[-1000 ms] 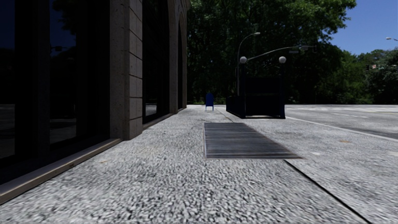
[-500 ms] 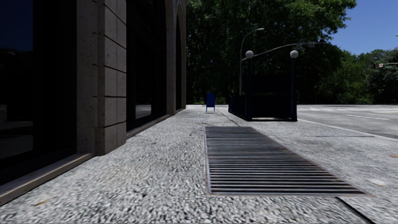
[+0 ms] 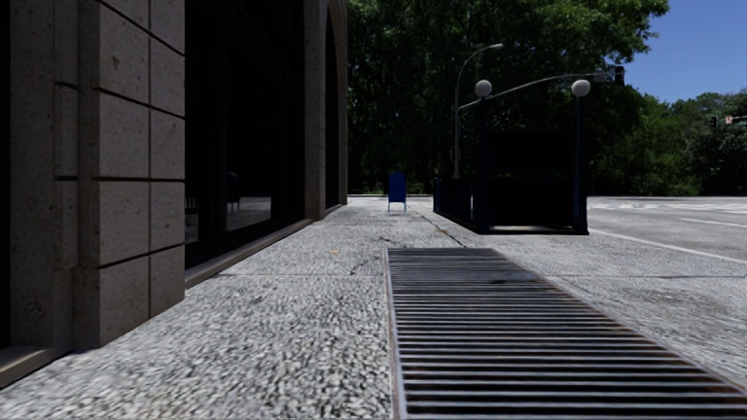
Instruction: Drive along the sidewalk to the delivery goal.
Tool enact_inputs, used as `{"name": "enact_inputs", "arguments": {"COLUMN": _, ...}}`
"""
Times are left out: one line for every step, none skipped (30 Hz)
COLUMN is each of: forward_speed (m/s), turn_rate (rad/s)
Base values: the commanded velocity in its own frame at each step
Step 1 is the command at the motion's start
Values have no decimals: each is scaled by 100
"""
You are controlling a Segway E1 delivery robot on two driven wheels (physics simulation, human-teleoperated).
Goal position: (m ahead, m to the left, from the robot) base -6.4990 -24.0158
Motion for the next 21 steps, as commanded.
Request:
{"name": "enact_inputs", "arguments": {"forward_speed": 200, "turn_rate": 0}}
{"name": "enact_inputs", "arguments": {"forward_speed": 200, "turn_rate": 0}}
{"name": "enact_inputs", "arguments": {"forward_speed": 200, "turn_rate": 0}}
{"name": "enact_inputs", "arguments": {"forward_speed": 200, "turn_rate": 0}}
{"name": "enact_inputs", "arguments": {"forward_speed": 200, "turn_rate": 0}}
{"name": "enact_inputs", "arguments": {"forward_speed": 200, "turn_rate": 0}}
{"name": "enact_inputs", "arguments": {"forward_speed": 200, "turn_rate": 0}}
{"name": "enact_inputs", "arguments": {"forward_speed": 200, "turn_rate": 0}}
{"name": "enact_inputs", "arguments": {"forward_speed": 200, "turn_rate": 0}}
{"name": "enact_inputs", "arguments": {"forward_speed": 200, "turn_rate": 0}}
{"name": "enact_inputs", "arguments": {"forward_speed": 200, "turn_rate": 0}}
{"name": "enact_inputs", "arguments": {"forward_speed": 200, "turn_rate": 0}}
{"name": "enact_inputs", "arguments": {"forward_speed": 200, "turn_rate": 0}}
{"name": "enact_inputs", "arguments": {"forward_speed": 200, "turn_rate": 0}}
{"name": "enact_inputs", "arguments": {"forward_speed": 200, "turn_rate": 0}}
{"name": "enact_inputs", "arguments": {"forward_speed": 200, "turn_rate": 0}}
{"name": "enact_inputs", "arguments": {"forward_speed": 200, "turn_rate": 0}}
{"name": "enact_inputs", "arguments": {"forward_speed": 200, "turn_rate": 0}}
{"name": "enact_inputs", "arguments": {"forward_speed": 200, "turn_rate": 0}}
{"name": "enact_inputs", "arguments": {"forward_speed": 200, "turn_rate": 0}}
{"name": "enact_inputs", "arguments": {"forward_speed": 200, "turn_rate": 0}}
